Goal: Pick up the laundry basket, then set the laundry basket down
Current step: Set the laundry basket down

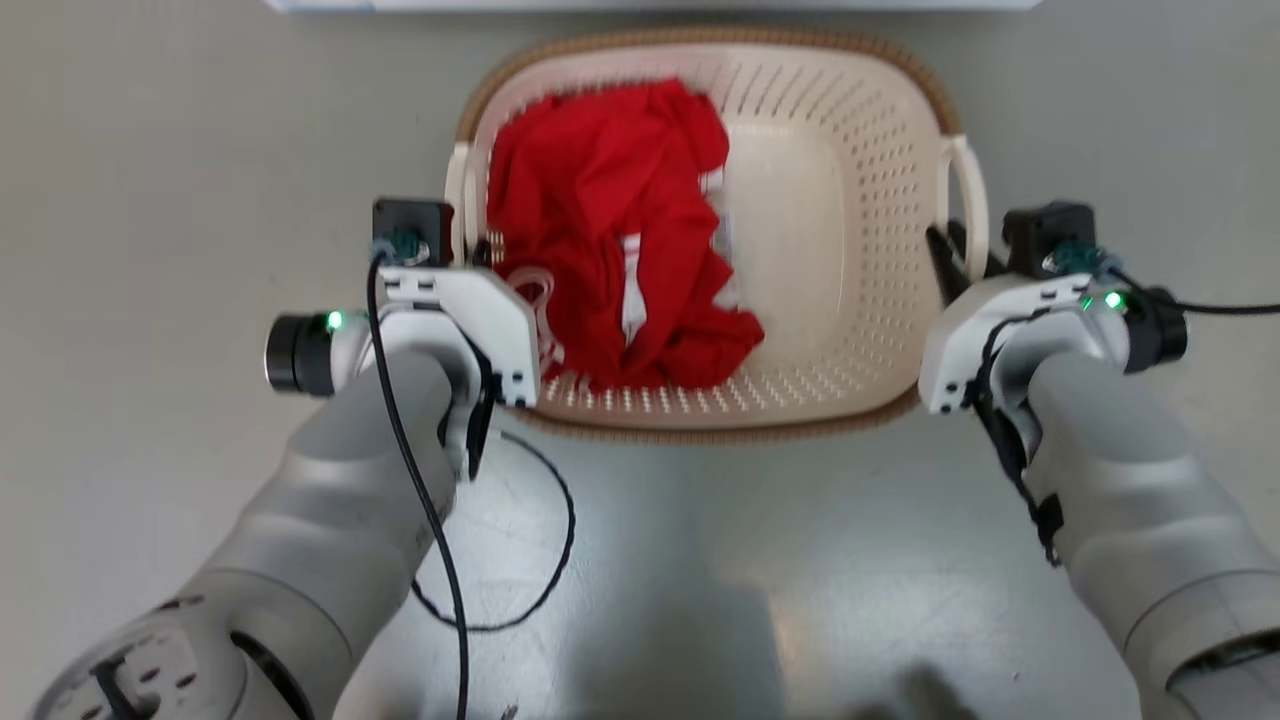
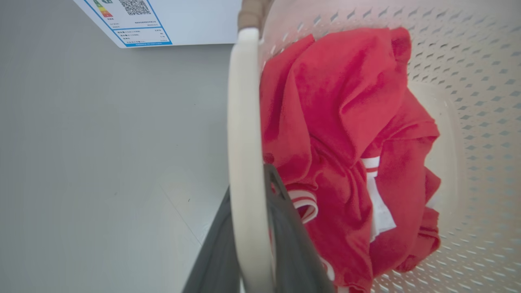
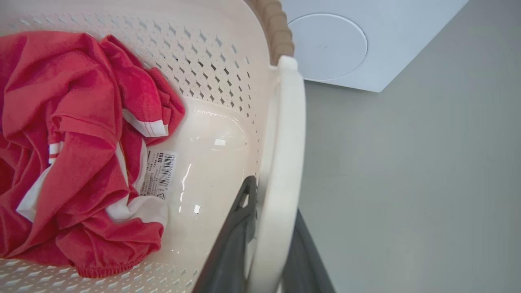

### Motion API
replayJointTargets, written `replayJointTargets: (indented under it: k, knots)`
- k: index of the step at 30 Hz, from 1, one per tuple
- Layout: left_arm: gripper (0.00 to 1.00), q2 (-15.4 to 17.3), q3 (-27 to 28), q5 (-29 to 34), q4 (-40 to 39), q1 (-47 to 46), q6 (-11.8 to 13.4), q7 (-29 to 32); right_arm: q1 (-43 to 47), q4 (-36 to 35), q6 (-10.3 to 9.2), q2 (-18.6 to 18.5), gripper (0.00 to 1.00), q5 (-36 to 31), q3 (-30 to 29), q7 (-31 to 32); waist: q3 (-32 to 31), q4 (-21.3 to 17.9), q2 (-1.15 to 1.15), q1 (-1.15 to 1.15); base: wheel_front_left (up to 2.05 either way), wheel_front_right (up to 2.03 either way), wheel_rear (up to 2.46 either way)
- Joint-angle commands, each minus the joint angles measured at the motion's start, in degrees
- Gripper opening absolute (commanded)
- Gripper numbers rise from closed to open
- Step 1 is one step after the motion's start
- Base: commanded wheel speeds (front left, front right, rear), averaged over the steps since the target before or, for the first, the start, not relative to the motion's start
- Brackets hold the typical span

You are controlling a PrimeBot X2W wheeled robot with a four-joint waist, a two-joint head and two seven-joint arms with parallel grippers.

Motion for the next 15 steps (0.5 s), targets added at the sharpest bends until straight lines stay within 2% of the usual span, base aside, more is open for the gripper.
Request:
replayJointTargets:
  k: [1,7,15]
  knots:
    - [0.00,-0.32,0.98,0.50,-1.71,-3.03,-0.56,-1.34,0.17,-0.40,0.88,2.00,0.00,-1.86,0.39,-1.08,3.24,1.16,0.00,0.00,0.00,0.00,0.00]
    - [0.00,-0.32,2.10,2.29,-2.30,-6.35,-1.21,-1.78,-2.64,-0.14,0.88,2.00,0.00,-8.77,-6.52,-2.17,7.99,2.10,0.00,0.00,0.00,0.00,0.00]
    - [0.00,-0.31,6.22,6.33,-2.04,-9.15,-2.09,-1.81,-3.83,-3.52,0.88,2.00,0.00,-15.25,-13.74,-2.60,11.75,1.66,0.00,0.00,0.00,0.00,0.00]
